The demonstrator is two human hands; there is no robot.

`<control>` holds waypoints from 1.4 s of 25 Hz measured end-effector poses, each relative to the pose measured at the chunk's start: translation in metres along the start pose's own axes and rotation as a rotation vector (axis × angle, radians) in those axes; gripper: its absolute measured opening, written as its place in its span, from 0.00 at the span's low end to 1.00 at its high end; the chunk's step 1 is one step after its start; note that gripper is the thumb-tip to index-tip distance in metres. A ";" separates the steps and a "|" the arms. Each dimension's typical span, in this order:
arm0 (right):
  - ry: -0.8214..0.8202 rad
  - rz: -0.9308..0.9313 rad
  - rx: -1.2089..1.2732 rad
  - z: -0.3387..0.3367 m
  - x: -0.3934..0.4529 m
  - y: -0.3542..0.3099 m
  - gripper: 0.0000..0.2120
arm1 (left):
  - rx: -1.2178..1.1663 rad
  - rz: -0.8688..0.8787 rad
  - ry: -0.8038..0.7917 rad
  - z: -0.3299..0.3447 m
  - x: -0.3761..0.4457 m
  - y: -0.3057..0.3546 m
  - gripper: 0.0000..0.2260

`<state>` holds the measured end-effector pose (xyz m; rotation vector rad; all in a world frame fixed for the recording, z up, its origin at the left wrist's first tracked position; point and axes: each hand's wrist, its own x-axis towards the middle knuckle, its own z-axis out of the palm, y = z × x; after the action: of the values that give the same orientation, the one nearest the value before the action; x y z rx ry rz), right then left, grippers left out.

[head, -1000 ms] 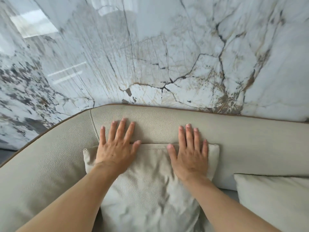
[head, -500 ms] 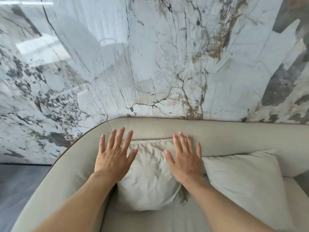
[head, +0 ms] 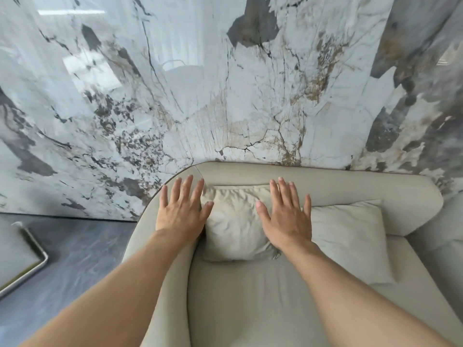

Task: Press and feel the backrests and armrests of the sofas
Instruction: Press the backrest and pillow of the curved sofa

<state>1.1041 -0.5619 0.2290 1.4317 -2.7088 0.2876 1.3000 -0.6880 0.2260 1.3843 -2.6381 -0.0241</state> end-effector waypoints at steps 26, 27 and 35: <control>0.019 0.207 0.093 0.021 0.054 -0.035 0.34 | 0.009 0.089 -0.003 -0.010 0.076 -0.062 0.29; 0.013 0.241 0.076 0.027 0.058 -0.043 0.34 | -0.003 0.119 -0.006 -0.002 0.093 -0.072 0.29; 0.025 0.592 -0.064 0.042 0.069 -0.134 0.36 | -0.043 0.526 -0.053 0.037 0.199 -0.140 0.30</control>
<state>1.1770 -0.7001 0.2158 0.5729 -3.0209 0.2364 1.2976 -0.9335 0.2041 0.6493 -2.9364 -0.0526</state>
